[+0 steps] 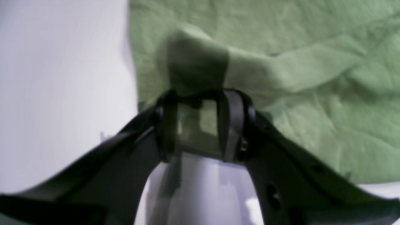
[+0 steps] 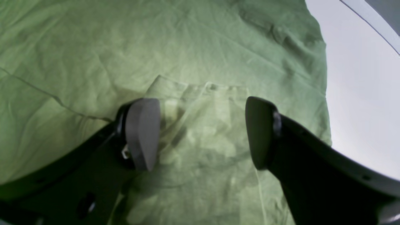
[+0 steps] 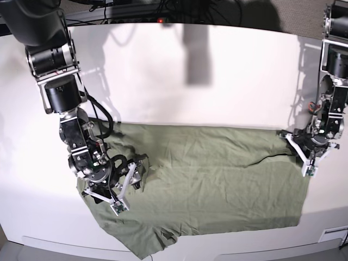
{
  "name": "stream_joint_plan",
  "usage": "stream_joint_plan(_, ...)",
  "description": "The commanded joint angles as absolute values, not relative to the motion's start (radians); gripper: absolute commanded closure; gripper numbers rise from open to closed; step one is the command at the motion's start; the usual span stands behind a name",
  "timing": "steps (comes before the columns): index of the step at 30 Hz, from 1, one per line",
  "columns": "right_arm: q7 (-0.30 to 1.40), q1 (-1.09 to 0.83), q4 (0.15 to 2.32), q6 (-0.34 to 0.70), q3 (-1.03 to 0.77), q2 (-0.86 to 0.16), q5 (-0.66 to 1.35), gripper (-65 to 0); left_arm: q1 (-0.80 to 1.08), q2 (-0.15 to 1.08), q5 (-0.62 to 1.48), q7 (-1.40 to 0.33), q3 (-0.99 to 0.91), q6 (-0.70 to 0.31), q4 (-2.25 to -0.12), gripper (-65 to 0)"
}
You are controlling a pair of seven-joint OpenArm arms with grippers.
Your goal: Fold the T-shirt properly
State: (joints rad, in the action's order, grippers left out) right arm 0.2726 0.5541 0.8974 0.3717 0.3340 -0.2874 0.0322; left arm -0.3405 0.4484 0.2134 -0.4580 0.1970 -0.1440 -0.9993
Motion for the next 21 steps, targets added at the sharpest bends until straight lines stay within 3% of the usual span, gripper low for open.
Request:
stream_joint_plan(1,0.256,0.585,0.917,0.367,0.327,-0.294,0.037,-41.5,-0.368,0.469,0.207,-0.449,0.19,-0.143,-1.018,-21.5)
stream_joint_plan(14,0.255,0.579,0.917,0.367,0.327,-0.294,0.034,-41.5,-0.366,0.426,0.293,-0.547,0.191,-0.155,-1.145,-21.5)
stream_joint_plan(21,0.255,0.579,0.917,0.367,0.327,-0.294,0.034,-41.5,-0.367,0.408,0.262,-0.455,0.191,-0.155,-1.137,-21.5)
